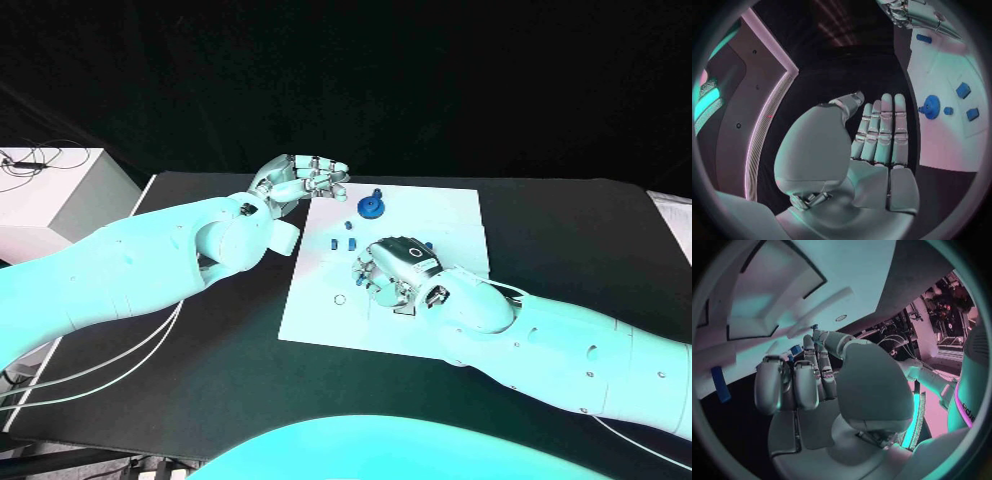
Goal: Assemble the parts on the task board
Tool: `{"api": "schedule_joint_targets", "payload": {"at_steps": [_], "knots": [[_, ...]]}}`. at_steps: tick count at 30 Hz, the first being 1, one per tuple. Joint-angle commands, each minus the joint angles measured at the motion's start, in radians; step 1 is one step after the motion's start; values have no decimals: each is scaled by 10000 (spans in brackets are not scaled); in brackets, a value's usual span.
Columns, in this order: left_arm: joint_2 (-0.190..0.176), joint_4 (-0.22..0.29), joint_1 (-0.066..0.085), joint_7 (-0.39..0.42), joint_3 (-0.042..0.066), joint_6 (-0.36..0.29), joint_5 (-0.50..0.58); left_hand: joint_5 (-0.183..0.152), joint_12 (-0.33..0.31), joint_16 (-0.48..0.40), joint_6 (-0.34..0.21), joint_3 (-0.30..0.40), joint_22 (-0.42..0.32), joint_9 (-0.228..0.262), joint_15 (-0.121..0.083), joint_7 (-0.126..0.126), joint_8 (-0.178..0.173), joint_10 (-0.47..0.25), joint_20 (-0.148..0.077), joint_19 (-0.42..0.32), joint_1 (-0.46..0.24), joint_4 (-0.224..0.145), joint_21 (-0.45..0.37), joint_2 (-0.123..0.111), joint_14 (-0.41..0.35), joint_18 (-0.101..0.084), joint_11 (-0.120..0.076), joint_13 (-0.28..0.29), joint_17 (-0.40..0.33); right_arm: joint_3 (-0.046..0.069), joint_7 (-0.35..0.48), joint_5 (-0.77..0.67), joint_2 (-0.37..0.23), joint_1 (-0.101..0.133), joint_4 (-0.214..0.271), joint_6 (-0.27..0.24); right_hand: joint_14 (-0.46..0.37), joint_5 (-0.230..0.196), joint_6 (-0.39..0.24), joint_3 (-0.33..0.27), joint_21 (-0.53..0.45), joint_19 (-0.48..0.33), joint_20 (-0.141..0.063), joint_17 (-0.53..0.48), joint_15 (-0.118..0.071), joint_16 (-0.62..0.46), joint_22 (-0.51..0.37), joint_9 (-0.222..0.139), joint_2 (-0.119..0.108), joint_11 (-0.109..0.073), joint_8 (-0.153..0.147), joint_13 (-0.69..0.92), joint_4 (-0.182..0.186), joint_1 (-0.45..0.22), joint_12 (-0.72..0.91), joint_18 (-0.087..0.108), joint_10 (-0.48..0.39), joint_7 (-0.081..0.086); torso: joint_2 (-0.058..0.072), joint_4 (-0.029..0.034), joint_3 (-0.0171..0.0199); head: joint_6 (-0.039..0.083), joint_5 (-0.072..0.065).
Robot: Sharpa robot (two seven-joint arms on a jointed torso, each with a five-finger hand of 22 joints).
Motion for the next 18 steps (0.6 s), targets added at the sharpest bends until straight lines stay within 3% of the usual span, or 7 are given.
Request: {"api": "schedule_joint_targets", "payload": {"at_steps": [1, 18], "knots": [[9, 11, 3, 53, 10, 99, -26, 7, -38, -67, 16, -16, -16, -17, 15, 39, -64, -73, 21, -34, 61, -50, -54, 32, -73, -63, -10, 12, 13, -4, 4, -141, -2, -15, 14, 138, 445, 21, 48, 15, -2, 181, -23, -10, -71, -43, 961, 17, 49, -367, 22, 9, -39, 4, 64, -168, 449, 47, 2, -5, -3, -10, 7], [-2, 34, 3, 22, 10, 140, -26, 7, -39, -101, 26, -36, -25, -16, 24, 41, -69, -91, 35, -57, 43, -52, -93, 47, -97, -60, -5, 17, 56, -4, -337, -636, 173, -23, -204, 610, 445, 30, 47, 22, -16, 174, -21, -12, -68, -41, 958, 16, 50, -363, 22, 10, -57, -14, 45, -164, 457, 51, 3, 5, -5, 15, -36]]}}
